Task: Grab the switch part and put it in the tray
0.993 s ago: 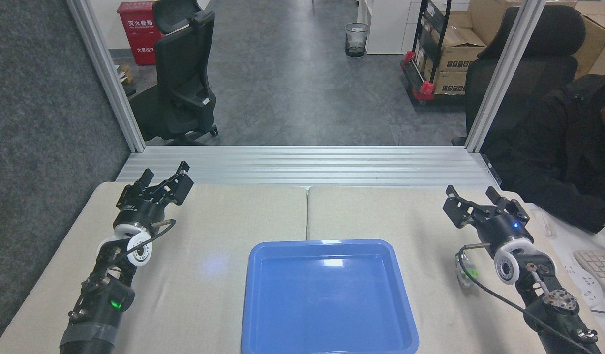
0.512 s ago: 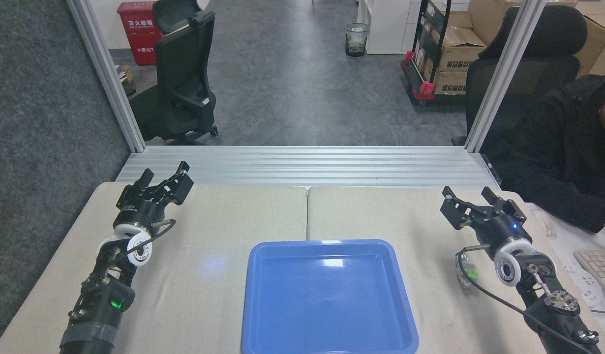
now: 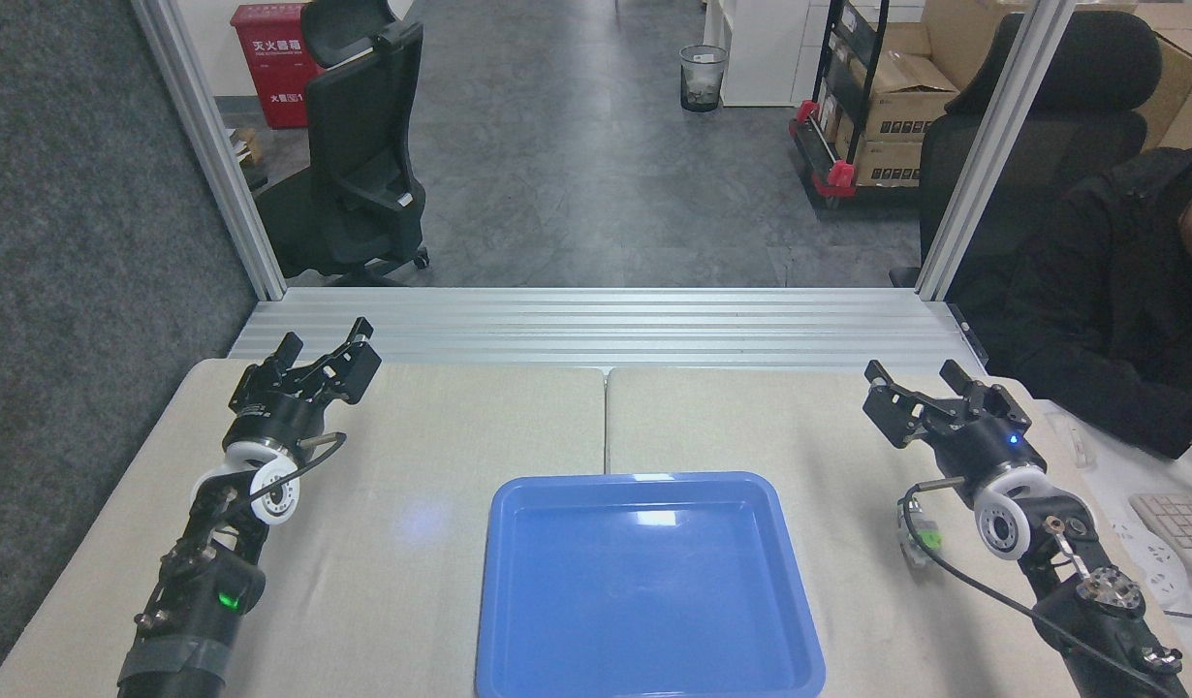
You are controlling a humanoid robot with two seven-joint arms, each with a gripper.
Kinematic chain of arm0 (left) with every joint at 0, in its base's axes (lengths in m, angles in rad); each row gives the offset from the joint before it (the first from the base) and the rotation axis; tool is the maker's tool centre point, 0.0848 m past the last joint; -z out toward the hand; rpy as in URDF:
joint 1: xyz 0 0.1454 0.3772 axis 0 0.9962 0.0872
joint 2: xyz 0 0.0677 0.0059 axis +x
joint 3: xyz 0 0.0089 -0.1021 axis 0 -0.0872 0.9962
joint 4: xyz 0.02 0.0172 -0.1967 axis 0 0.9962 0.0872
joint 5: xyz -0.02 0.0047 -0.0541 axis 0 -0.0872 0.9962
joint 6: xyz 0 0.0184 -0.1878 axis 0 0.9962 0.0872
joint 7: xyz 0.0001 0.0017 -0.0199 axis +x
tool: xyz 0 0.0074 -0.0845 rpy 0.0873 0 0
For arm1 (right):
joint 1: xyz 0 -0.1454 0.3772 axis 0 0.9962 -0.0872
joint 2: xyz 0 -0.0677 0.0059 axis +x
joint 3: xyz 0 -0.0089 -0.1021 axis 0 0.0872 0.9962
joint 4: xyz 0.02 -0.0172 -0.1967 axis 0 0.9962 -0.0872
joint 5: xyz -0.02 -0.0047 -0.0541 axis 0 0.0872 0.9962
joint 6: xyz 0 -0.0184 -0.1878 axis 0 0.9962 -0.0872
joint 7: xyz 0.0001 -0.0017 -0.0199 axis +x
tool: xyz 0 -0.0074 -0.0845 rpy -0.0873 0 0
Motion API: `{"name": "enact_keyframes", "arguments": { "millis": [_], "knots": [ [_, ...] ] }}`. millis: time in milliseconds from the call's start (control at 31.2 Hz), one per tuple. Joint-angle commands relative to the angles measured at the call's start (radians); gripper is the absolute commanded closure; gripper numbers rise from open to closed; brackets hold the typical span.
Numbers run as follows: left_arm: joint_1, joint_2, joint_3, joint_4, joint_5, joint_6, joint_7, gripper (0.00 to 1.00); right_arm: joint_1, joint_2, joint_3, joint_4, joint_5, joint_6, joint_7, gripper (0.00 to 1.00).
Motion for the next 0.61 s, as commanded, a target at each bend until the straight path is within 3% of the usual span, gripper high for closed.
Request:
{"name": "enact_keyframes", "arguments": {
  "millis": [0, 96, 256, 577],
  "knots": [
    [0.000, 0.000, -0.023, 0.000, 0.000, 0.001, 0.000, 0.00, 0.005, 0.008, -0.031, -0.012, -0.013, 0.043, 0.001, 0.01],
    [0.000, 0.000, -0.023, 0.000, 0.000, 0.001, -0.001, 0.00, 0.016, 0.005, -0.028, -0.030, -0.010, 0.092, 0.024, 0.01],
    [0.000, 0.000, -0.023, 0.000, 0.000, 0.001, -0.001, 0.00, 0.068, 0.008, -0.023, -0.043, -0.010, 0.135, 0.165, 0.01],
    [0.000, 0.000, -0.023, 0.000, 0.000, 0.001, -0.001, 0.00, 0.139, 0.030, -0.031, -0.059, -0.008, 0.140, 0.169, 0.01]
  ]
}}
